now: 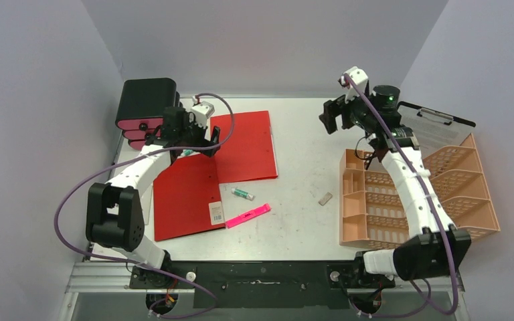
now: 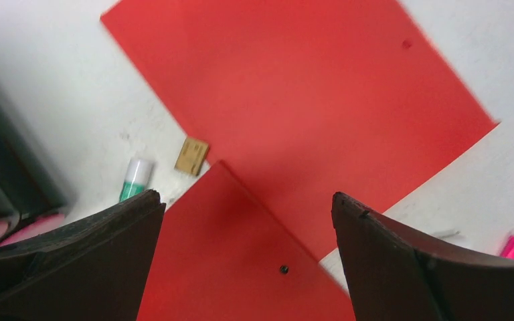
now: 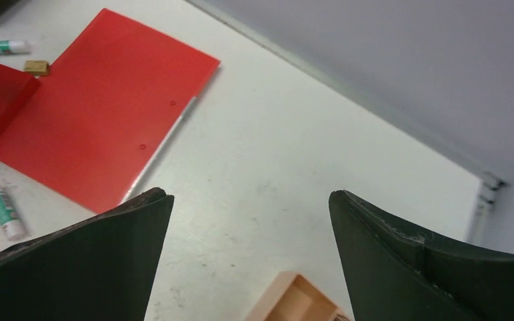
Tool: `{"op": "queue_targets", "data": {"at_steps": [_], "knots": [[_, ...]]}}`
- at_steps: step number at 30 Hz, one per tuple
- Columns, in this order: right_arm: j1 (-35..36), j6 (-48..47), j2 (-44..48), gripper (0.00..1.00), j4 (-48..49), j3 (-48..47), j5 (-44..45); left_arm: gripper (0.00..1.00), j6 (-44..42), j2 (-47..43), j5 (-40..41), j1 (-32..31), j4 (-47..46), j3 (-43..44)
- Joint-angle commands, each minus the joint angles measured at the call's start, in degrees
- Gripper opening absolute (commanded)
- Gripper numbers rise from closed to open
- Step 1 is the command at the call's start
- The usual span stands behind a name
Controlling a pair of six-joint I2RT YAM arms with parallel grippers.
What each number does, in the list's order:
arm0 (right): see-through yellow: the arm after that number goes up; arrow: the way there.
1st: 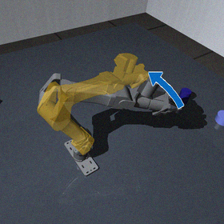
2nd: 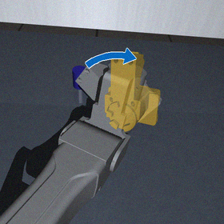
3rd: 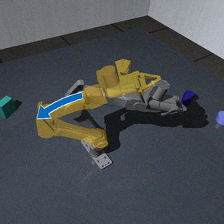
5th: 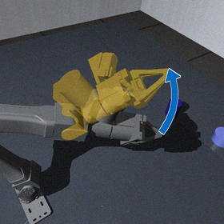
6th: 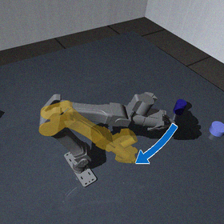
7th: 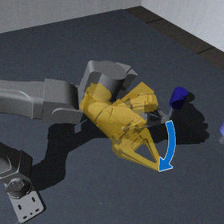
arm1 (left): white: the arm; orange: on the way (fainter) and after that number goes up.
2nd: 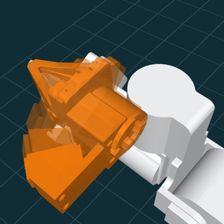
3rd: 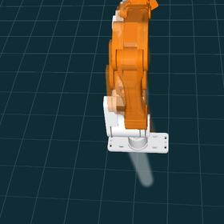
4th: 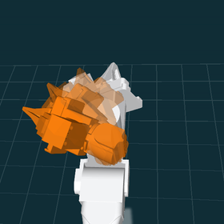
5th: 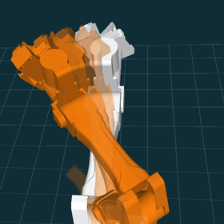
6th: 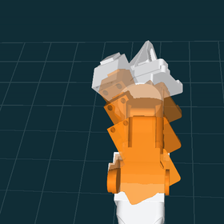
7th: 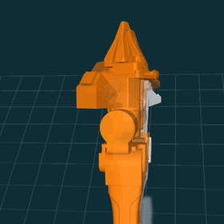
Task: Organize the desk
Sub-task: Place the folder in the storage box, then pick up the folder from the center of the board.
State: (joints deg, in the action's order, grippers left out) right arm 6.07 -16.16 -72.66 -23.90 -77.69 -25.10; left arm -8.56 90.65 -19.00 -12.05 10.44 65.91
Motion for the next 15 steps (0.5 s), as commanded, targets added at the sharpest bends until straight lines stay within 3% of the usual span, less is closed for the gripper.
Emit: {"op": "queue_targets", "data": {"at_steps": [1,7,15], "knots": [[1.07,12.22,-6.62,0.92,9.32,1.45,-9.24,0.96,-5.11,-4.96,5.74,1.33,2.57,-2.34],[4.37,19.72,-15.00,0.92,16.58,4.08,-10.85,0.96,-6.37,-7.19,10.58,1.25,1.85,-8.43],[5.56,28.98,-27.95,0.95,17.58,2.46,-13.17,0.96,-8.29,-4.45,13.01,-1.62,-1.57,-8.43]]}}
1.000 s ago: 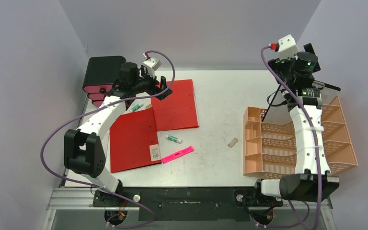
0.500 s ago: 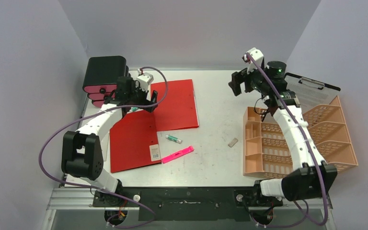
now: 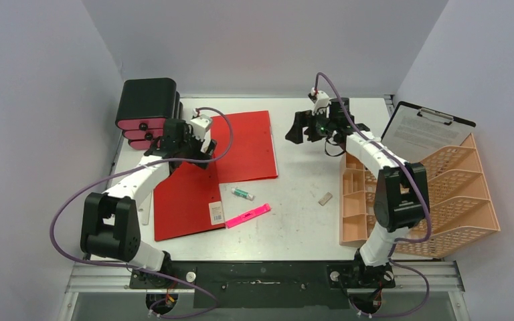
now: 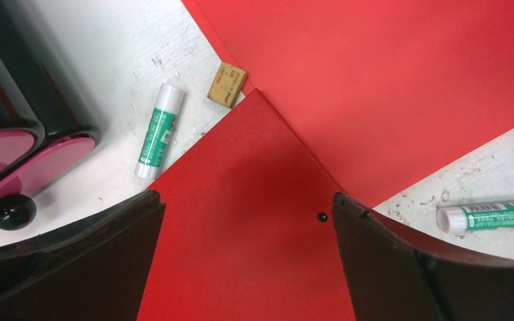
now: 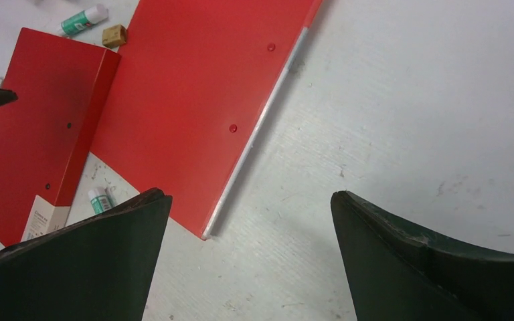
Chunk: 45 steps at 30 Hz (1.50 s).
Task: Organize the desk
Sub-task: Pick up the folder from the center of the board.
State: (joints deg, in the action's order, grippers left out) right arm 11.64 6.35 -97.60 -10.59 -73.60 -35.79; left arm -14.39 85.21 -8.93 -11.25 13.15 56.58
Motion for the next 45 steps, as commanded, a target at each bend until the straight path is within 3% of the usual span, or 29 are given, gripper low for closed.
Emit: {"op": "queue_targets", "data": {"at_steps": [1,9,29,39,45], "knots": [[-0.03,7.21,-4.14,0.95,4.53,-1.59,-2.64,0.96,-3.17,1.84,4.53,-3.65,-4.76,1.40],[0.23,13.46,-10.72,0.98,6.40,-2.00,-4.74,0.96,-7.88,11.31,14.31,-12.91,-6.03,8.02],[3.81,22.47,-25.32,0.94,10.15,-7.02,-8.50,1.00,-9.94,27.16,18.90,-15.62,-3.68,18.85],[6.62,25.33,-30.71,0.89,10.15,-9.86,-11.23,0.86,-9.82,31.51,17.52,-16.73,-1.72,20.21],[7.94,27.10,-32.96,0.76,11.42,-11.32,-13.60,0.81,-9.47,32.68,16.52,-17.51,-1.49,19.86]]}}
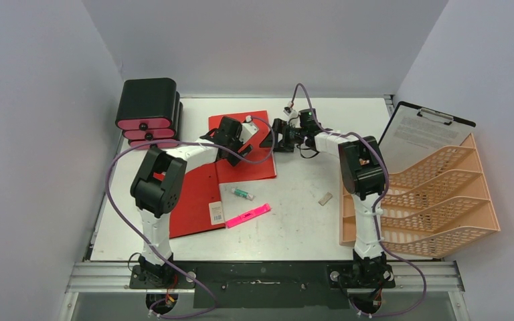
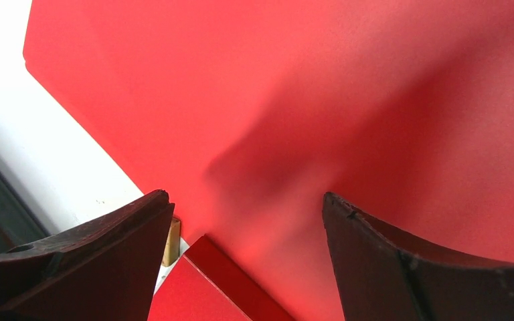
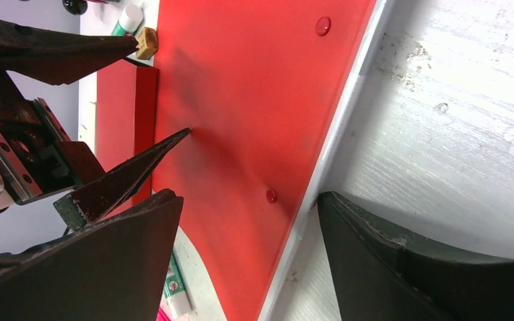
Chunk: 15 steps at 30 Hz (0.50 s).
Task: Organize the desk
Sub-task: Pick up the folder from the center of the board.
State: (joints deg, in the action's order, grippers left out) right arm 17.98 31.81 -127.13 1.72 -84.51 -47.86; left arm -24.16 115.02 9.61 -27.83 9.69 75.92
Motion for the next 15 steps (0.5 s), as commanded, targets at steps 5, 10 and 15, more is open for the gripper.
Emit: {"op": "queue_targets", "data": {"at_steps": [5,10,15], "knots": [[1.63,4.10,-4.18,0.64,1.76,-0.49,-4.63,0.80,0.08,2.89,-1.69,-1.26,1.91,0.37],[1.58,5.01,-4.34,0.25,2.64,-1.17,-5.45,0.79,0.16,3.15,-1.78,-1.27,2.17,0.70],[1.22,4.64,-4.62,0.05,1.39,-1.64,-4.23,0.78,0.34,3.02,-1.95,-1.26,2.17,0.74]]}}
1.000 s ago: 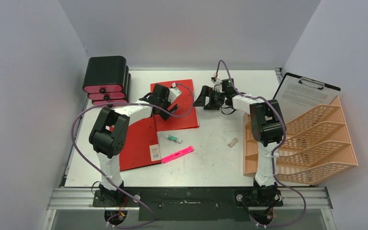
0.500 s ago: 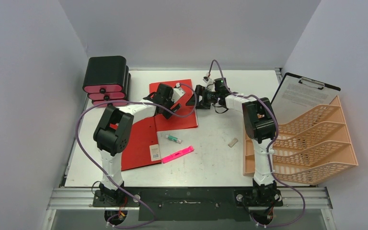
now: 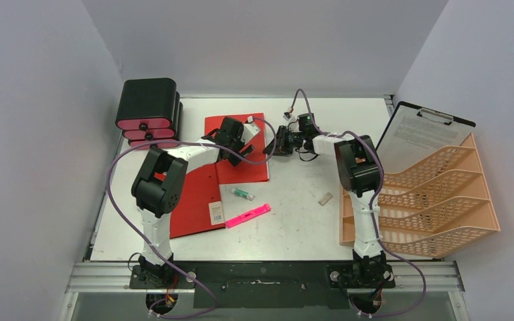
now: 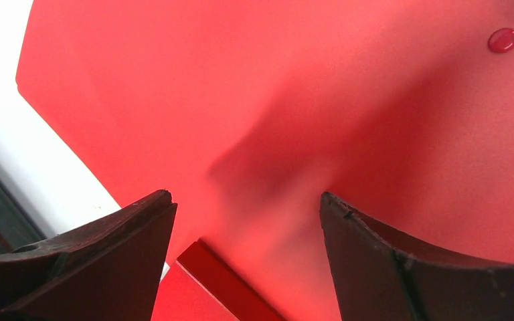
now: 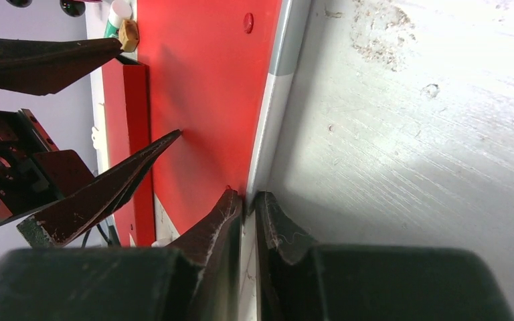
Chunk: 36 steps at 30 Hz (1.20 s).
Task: Organize the desk
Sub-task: Pick up the folder from the center of the board.
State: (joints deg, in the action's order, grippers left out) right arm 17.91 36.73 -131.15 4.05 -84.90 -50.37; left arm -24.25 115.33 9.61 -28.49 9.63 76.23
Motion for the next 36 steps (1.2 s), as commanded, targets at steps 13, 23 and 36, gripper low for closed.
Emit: {"op": "queue_targets", "data": {"at_steps": [13,23,36], "knots": [[-7.52,-1.26,7.32,0.05,-3.26,5.07,8.78,0.91,2.17,-3.42,-3.34,0.02,4.81,3.75],[-11.69,-2.27,16.98,0.05,-5.89,8.24,8.25,0.97,5.98,-6.67,-9.32,-0.43,13.28,12.91],[-12.06,-0.46,24.41,0.05,-7.54,8.46,7.59,0.96,-0.16,-13.31,-15.73,-8.03,9.55,8.53]]}}
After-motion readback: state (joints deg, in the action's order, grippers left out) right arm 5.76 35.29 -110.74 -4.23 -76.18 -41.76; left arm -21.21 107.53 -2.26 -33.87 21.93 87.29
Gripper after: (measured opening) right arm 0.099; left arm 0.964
